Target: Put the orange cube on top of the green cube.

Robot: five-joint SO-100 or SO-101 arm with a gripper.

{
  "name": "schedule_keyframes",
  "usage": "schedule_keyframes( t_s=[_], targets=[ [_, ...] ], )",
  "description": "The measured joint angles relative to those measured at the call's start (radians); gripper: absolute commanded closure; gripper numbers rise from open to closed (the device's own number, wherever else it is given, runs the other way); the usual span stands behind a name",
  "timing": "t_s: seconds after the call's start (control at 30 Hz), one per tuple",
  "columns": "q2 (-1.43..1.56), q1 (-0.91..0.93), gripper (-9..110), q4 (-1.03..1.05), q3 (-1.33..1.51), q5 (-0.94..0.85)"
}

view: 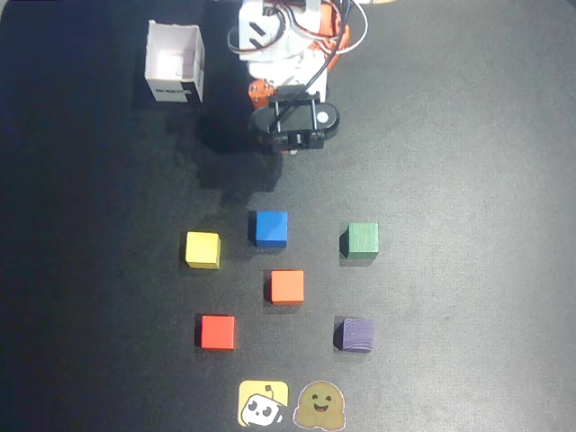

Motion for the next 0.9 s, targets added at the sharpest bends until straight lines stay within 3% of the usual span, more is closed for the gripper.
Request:
schedule_keyframes(
  t_s=[0.53, 0.9],
  targets=[
    [0.000, 0.000, 101, 0.000, 0.000, 0.000],
    [0.000, -0.006, 100, -0.049, 0.000, 0.117]
  ],
)
